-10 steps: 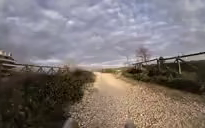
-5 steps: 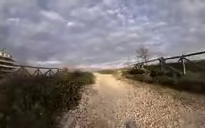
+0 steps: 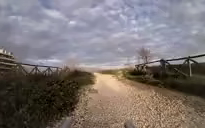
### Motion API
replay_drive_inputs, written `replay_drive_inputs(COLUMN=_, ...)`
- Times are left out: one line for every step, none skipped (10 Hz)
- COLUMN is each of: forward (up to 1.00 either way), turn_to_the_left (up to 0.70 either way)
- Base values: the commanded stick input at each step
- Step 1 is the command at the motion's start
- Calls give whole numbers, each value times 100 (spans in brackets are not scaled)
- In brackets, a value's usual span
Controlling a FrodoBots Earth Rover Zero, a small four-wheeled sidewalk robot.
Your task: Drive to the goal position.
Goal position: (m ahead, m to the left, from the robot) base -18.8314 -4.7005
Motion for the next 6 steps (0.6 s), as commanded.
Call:
replay_drive_inputs(forward=50, turn_to_the_left=0)
replay_drive_inputs(forward=50, turn_to_the_left=0)
replay_drive_inputs(forward=50, turn_to_the_left=0)
replay_drive_inputs(forward=50, turn_to_the_left=0)
replay_drive_inputs(forward=50, turn_to_the_left=0)
replay_drive_inputs(forward=50, turn_to_the_left=0)
